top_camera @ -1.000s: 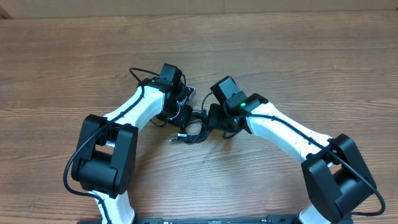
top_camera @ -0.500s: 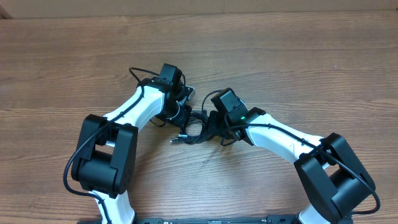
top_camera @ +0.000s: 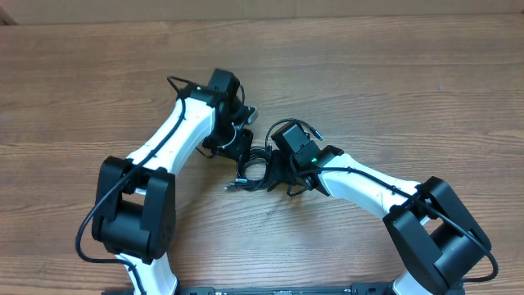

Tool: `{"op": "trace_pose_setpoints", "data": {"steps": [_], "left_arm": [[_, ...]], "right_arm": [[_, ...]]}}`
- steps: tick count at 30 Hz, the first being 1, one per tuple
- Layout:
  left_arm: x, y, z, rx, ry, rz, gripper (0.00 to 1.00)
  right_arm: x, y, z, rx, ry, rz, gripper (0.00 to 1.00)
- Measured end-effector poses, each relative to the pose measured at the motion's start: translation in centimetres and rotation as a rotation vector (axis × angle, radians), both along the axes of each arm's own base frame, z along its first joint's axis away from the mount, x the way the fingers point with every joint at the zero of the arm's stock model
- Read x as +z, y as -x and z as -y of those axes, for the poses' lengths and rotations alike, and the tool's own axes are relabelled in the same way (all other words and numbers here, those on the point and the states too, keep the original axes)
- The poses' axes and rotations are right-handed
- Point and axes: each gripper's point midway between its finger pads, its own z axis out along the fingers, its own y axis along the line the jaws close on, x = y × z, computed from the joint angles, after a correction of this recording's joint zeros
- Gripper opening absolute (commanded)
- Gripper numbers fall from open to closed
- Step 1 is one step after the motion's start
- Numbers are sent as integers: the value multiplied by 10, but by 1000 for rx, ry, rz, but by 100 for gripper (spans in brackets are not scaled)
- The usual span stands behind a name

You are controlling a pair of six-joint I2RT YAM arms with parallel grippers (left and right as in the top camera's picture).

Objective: Untangle cables

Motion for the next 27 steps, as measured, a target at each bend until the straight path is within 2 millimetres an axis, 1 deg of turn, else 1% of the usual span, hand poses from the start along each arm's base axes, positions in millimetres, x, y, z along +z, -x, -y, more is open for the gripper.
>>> {"op": "trace_pose_setpoints", "data": {"steps": [2,4,5,6,7,9,10,11,13,14,16,19,22,24,26,27], "left_arm": [[8,3,3,-1,23,-12,24],[12,13,7,-2,46,-56,15],[12,17,8,-6,53,-71,12],[12,24,11,-9,66,-96,11],[11,26,13,-13,68,-102,11],[7,34,15,-19,76,-127,18],[6,36,15,-21,77,-135,19],[4,38,16,-23,78,-140,18],[-4,46,14,-21,77,-162,19],[-6,48,14,-21,77,-168,19],[-13,53,12,-20,75,-179,21],[-21,59,12,-23,73,-188,23],[-25,63,15,-39,72,-188,25],[-25,65,18,-49,70,-190,27],[-25,66,19,-58,71,-187,26],[-26,66,21,-63,72,-182,25]], "right_arm": [[0,1,-1,9,-4,-1,5],[1,3,-5,43,-19,-4,5],[2,5,-8,72,-28,-5,5],[2,10,-12,135,-41,-6,6],[3,11,-13,153,-47,-7,7],[4,16,-17,209,-63,-11,11],[4,18,-19,226,-69,-12,14],[5,19,-20,238,-75,-14,27],[5,23,-19,260,-80,-30,38],[4,25,-17,261,-79,-44,40],[4,24,-12,255,-87,-63,41],[5,16,-1,219,-110,-83,39],[6,14,1,214,-123,-89,39],[6,18,-2,226,-127,-92,33],[6,21,-6,237,-128,-96,27],[6,24,-7,230,-124,-107,26]]}}
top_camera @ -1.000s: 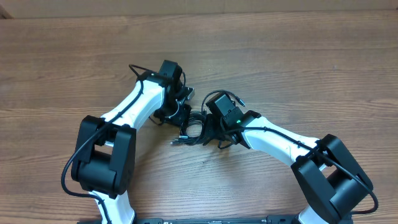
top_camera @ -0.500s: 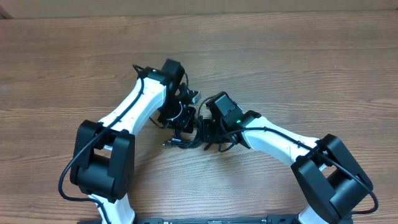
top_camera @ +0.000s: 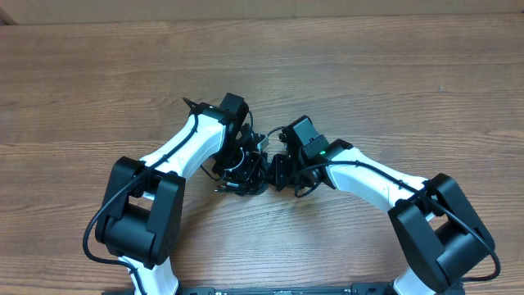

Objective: Untangle cables

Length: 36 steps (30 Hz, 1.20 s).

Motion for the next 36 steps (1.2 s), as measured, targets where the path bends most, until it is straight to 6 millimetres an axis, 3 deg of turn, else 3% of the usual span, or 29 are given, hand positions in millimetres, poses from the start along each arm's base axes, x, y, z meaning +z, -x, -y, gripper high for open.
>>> {"op": "trace_pose_setpoints", "data": {"steps": [6,12,15,30,34,36], "left_arm": [[-7,-3,5,-17,7,39,32],[-19,-2,3,-19,4,63,30],[-22,-2,1,-20,-9,68,24],[-25,-3,1,-21,-7,83,22],[-25,-3,2,-21,-6,84,18],[-25,-4,2,-21,-5,85,12]], "right_arm": [[-2,2,2,-40,17,-23,26],[-3,0,4,-64,28,-22,22],[-3,-1,4,-72,30,-23,23],[0,-12,-1,-86,16,28,34],[-5,-11,-9,-75,12,35,18],[-9,-9,-9,-76,17,24,13]]}}
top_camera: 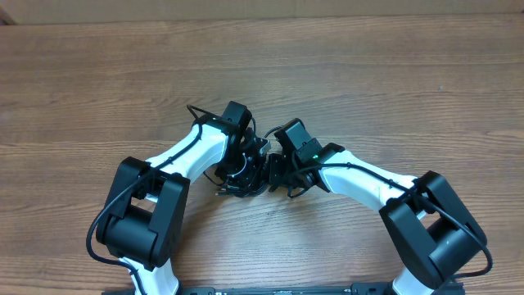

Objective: Untangle cables

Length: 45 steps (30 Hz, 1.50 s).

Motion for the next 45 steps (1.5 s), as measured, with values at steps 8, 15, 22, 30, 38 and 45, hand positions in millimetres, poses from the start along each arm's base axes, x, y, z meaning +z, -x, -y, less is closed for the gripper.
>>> {"op": "trace_pose_setpoints", "data": {"steps": [8,15,22,30,38,45], "left_arm": [[2,0,-2,19,1,-7,4],[15,6,-8,35,39,-79,4],[43,11,-4,-9,69,-135,4],[57,9,-2,-33,83,-134,4],[57,6,-1,-39,86,-122,4],[50,-12,-1,3,56,-51,5]], "right_arm": [[-2,1,-1,-20,-3,-19,4],[-1,3,-3,-13,-15,-24,4],[-1,1,-2,-20,-10,-16,8],[-2,-6,0,-37,2,10,37],[0,-3,-2,-15,-19,-3,38],[0,-3,11,-3,-54,-61,64]]}}
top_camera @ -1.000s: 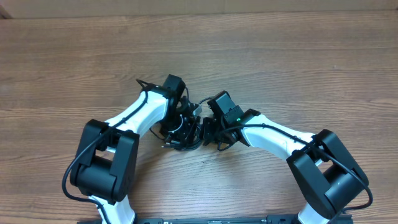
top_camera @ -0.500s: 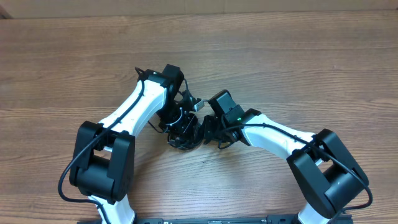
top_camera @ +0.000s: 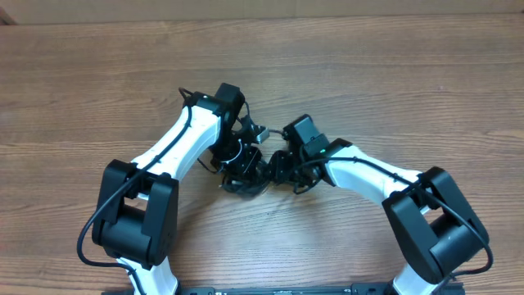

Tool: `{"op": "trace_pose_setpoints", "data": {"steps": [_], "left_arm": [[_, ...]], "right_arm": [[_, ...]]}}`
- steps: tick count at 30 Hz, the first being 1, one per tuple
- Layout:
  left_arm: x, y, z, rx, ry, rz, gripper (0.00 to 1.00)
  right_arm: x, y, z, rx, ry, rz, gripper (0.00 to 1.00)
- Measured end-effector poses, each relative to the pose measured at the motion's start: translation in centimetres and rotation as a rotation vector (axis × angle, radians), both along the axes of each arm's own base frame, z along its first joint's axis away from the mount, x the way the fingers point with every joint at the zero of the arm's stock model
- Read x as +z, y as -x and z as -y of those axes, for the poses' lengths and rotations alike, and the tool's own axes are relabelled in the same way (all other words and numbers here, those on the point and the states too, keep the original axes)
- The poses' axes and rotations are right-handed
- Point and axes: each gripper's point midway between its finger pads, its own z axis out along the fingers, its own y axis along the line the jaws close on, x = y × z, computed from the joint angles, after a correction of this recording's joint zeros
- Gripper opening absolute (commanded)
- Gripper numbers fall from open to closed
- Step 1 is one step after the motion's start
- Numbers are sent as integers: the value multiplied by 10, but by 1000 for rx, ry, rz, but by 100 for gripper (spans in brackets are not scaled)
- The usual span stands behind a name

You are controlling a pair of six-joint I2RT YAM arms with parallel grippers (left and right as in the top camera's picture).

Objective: Untangle cables

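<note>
A black bundle of tangled cables (top_camera: 246, 177) lies on the wooden table (top_camera: 393, 90) between the two arms. My left gripper (top_camera: 239, 161) points down onto the top of the bundle, with cable loops around its fingers. My right gripper (top_camera: 277, 168) is against the bundle's right edge. Both pairs of fingers are dark against the dark cables, so the jaws' state does not show. A short cable end sticks out at the bundle's lower left.
The left arm (top_camera: 176, 147) reaches in from the lower left and the right arm (top_camera: 368, 172) from the lower right. Both arm bases stand at the near table edge. Bare wood lies all around the bundle.
The left wrist has shifted up and a little left, and its arm stands more upright. The right gripper has moved slightly right. The bundle stays between them, spread a little wider.
At first the left gripper was above the bundle's upper left and the right gripper at its right, with a cable end pointing lower left. Both then closed in, squeezing the bundle between them. Now they stand slightly further apart with the bundle still between them.
</note>
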Motion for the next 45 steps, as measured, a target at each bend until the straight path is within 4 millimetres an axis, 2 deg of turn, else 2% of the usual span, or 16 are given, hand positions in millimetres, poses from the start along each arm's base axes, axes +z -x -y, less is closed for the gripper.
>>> {"op": "trace_pose_setpoints", "data": {"steps": [4,11,24,28,33,39,45], "left_arm": [[-7,-14,0,42,-14,51,4],[-12,-20,0,87,-22,65,4],[-17,-22,-6,109,-60,74,9],[-18,-22,-7,110,-67,80,16],[-21,-27,-11,129,-95,96,37],[-23,-28,-15,139,-122,104,39],[-36,-22,-17,141,-117,99,44]], "right_arm": [[4,0,-4,19,-30,0,65],[0,4,-8,23,9,18,54],[0,-25,0,-88,78,133,51],[0,-28,1,-96,87,144,51],[3,-31,-4,-85,79,178,51],[4,-37,-5,-85,94,222,51],[1,-43,-7,-91,93,243,47]]}}
